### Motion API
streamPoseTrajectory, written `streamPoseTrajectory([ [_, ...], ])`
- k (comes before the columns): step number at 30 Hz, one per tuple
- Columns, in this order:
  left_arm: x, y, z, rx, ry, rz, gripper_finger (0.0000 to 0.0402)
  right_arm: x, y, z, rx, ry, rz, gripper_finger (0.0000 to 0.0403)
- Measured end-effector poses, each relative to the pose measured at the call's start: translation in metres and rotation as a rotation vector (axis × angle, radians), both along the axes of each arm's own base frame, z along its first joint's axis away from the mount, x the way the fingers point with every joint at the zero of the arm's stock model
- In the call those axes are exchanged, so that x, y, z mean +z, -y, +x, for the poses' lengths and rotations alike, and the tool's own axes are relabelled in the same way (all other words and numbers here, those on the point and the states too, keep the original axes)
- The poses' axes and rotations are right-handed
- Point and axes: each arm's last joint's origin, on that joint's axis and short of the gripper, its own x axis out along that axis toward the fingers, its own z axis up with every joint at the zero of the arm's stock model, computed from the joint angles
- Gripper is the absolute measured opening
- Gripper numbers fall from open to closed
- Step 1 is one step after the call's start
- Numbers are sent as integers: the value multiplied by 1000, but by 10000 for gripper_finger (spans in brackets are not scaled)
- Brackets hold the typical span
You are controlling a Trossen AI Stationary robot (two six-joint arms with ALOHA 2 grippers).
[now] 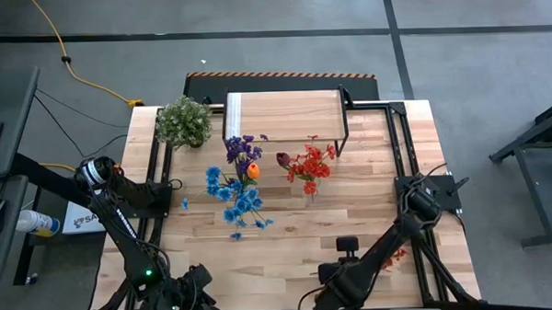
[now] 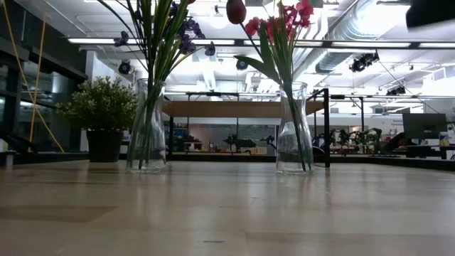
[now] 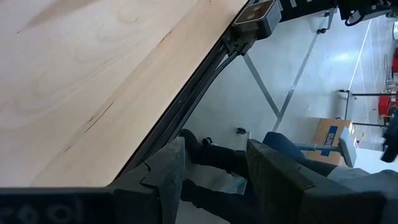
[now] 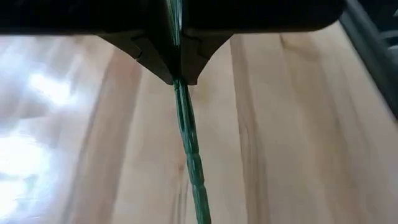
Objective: Pick and place flowers into a vace then onto a shelf
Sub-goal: Put the red flowers into the right transparent vase
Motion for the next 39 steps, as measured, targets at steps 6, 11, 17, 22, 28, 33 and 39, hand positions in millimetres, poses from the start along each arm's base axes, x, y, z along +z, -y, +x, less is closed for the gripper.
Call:
streamPoseTrajectory([
  [6,0,0,0,0,2,-3,207,45,-6,7,23,61,64,1],
  [11,4,4,2,-16,35,-36,207,79,-13,13,94,164,156,1],
  [17,8,7,4,-38,78,-70,207,106,-16,15,191,273,183,0],
  [22,11,9,5,-41,97,-99,207,115,-17,16,208,333,169,0],
  [28,15,12,6,-49,129,-136,207,124,-16,16,231,358,190,0],
  [33,19,15,8,-67,172,-156,207,137,-14,16,231,407,203,0],
  [39,20,15,8,-64,180,-169,207,139,-13,14,256,397,216,0],
])
